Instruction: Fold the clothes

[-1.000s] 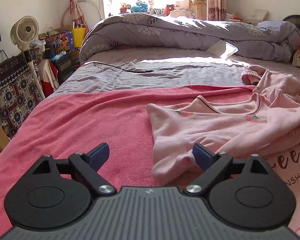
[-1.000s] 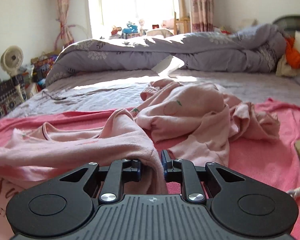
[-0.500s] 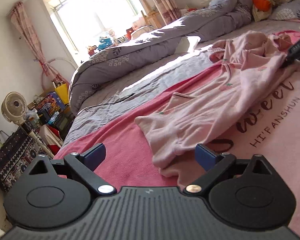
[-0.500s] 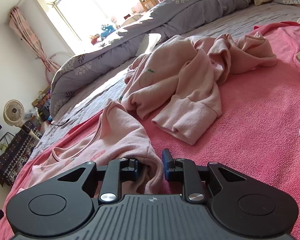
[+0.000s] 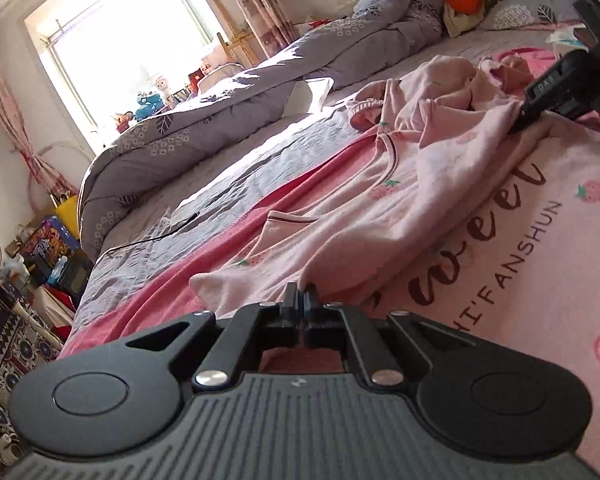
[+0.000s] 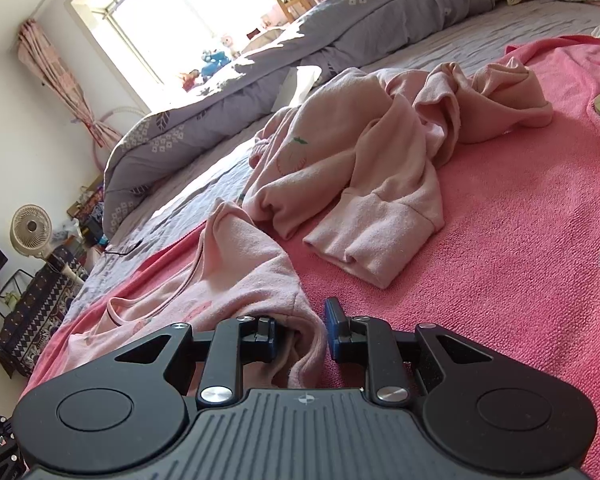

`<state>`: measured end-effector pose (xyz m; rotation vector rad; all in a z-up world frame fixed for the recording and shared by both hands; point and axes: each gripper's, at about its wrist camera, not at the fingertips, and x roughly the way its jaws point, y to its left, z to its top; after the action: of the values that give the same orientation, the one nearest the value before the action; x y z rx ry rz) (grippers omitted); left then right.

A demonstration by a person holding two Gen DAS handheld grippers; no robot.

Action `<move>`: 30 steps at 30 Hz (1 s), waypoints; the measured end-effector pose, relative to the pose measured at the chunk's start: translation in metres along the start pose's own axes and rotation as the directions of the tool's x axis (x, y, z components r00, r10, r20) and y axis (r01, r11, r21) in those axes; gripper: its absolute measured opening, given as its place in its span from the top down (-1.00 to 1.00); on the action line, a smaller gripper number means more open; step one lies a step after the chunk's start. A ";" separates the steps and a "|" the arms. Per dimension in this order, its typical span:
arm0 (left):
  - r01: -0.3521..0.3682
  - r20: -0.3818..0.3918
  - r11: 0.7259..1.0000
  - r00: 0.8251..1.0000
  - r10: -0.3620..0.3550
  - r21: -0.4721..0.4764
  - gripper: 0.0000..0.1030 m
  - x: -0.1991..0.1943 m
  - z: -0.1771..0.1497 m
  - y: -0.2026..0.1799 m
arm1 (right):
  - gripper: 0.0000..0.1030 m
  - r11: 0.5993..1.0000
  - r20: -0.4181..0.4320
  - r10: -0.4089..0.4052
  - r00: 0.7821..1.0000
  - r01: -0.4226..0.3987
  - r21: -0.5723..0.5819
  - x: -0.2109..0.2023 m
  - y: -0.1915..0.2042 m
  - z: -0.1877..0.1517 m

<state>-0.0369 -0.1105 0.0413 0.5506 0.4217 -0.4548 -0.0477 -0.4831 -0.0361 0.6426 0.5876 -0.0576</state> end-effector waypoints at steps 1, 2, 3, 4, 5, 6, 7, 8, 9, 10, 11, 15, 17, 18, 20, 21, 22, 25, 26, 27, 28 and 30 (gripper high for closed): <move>0.008 0.022 0.999 1.000 -0.007 -0.054 0.97 -0.001 0.008 0.011 | 0.54 1.000 0.000 0.002 1.000 -0.002 0.002 0.000 -0.001 0.000; 0.017 0.044 0.994 0.999 -0.012 -0.108 0.97 -0.003 0.016 0.022 | 0.54 1.000 0.000 0.004 1.000 -0.004 0.005 0.000 -0.001 0.000; 0.024 0.067 0.986 0.998 -0.013 -0.164 0.95 -0.003 0.024 0.034 | 0.54 1.000 0.000 0.006 1.000 -0.006 0.007 0.001 -0.001 0.000; 0.019 0.085 0.973 0.996 0.001 -0.231 0.94 0.000 0.034 0.050 | 0.54 1.000 0.000 0.008 1.000 -0.008 0.009 0.000 -0.002 0.000; 0.001 0.082 0.954 0.996 0.025 -0.300 0.93 0.007 0.040 0.065 | 0.52 1.000 0.001 0.010 1.000 -0.010 0.009 0.000 -0.002 0.000; -0.016 0.050 0.929 0.998 0.037 -0.369 0.87 0.020 0.043 0.081 | 0.51 1.000 0.001 0.012 1.000 -0.012 0.007 0.001 -0.002 0.000; -0.034 0.018 0.900 0.999 0.046 -0.435 0.85 0.033 0.046 0.097 | 0.51 1.000 0.001 0.012 1.000 -0.012 0.008 0.000 -0.002 0.000; -0.051 -0.018 0.867 0.999 0.049 -0.496 0.87 0.045 0.047 0.111 | 0.51 1.000 0.001 0.012 1.000 -0.012 0.008 0.000 -0.002 0.000; -0.063 -0.061 0.835 0.998 0.035 -0.547 0.86 0.057 0.042 0.123 | 0.51 1.000 0.001 0.015 1.000 -0.015 0.012 0.000 -0.002 0.000; -0.074 -0.097 0.804 0.995 0.021 -0.589 0.86 0.067 0.036 0.133 | 0.51 1.000 0.001 0.019 1.000 -0.019 0.016 0.000 -0.003 0.000; -0.080 -0.109 0.785 0.994 0.016 -0.614 0.86 0.069 0.027 0.138 | 0.51 1.000 0.002 0.022 1.000 -0.022 0.021 0.000 -0.003 0.000; -0.032 -0.088 0.745 0.996 -0.035 -0.666 0.20 0.062 -0.002 0.148 | 0.51 0.999 0.003 0.027 1.000 -0.027 0.026 -0.001 -0.004 -0.001; 0.024 -0.064 0.760 0.994 -0.086 -0.649 -0.19 0.052 -0.008 0.141 | 0.51 0.999 0.003 0.030 1.000 -0.030 0.030 -0.001 -0.005 -0.001; 0.045 -0.056 0.773 0.993 -0.104 -0.633 -0.37 0.047 -0.010 0.136 | 0.51 0.999 0.004 0.031 1.000 -0.031 0.031 -0.001 -0.005 -0.001; 0.008 -0.073 0.873 0.996 -0.050 -0.488 -0.43 0.038 -0.003 0.108 | 0.51 0.999 0.004 0.031 0.999 -0.031 0.031 -0.001 -0.005 -0.001; -0.023 -0.079 0.925 0.997 -0.007 -0.379 -0.47 0.035 0.001 0.091 | 0.51 0.999 0.004 0.031 1.000 -0.031 0.032 -0.001 -0.005 -0.001; -0.057 -0.077 0.970 0.996 0.040 -0.236 -0.53 0.036 0.001 0.069 | 0.51 0.999 0.005 0.031 0.999 -0.032 0.032 -0.001 -0.005 -0.001; -0.149 -0.035 0.969 0.987 0.159 0.195 -0.67 0.040 0.001 0.006 | 0.51 0.999 0.004 0.032 0.999 -0.032 0.033 -0.001 -0.006 -0.001; -0.137 -0.032 0.951 0.988 0.152 0.278 -0.68 0.043 -0.002 -0.006 | 0.51 0.999 0.004 0.032 0.999 -0.032 0.033 -0.001 -0.006 -0.001; -0.124 -0.034 0.927 0.989 0.145 0.353 -0.69 0.048 -0.005 -0.019 | 0.51 0.999 0.004 0.032 0.999 -0.033 0.033 -0.001 -0.006 -0.001; -0.116 -0.047 0.912 0.988 0.146 0.393 -0.69 0.054 -0.006 -0.028 | 0.51 0.999 0.004 0.033 0.999 -0.033 0.034 -0.001 -0.006 -0.001; -0.123 -0.061 0.913 0.985 0.159 0.388 -0.70 0.062 -0.005 -0.031 | 0.50 0.999 0.004 0.033 0.999 -0.033 0.034 -0.001 -0.006 -0.001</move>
<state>-0.0032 -0.1495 -0.0058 0.9797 0.3782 -0.3741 -0.0505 -0.4871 -0.0398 0.6851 0.5730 -0.0378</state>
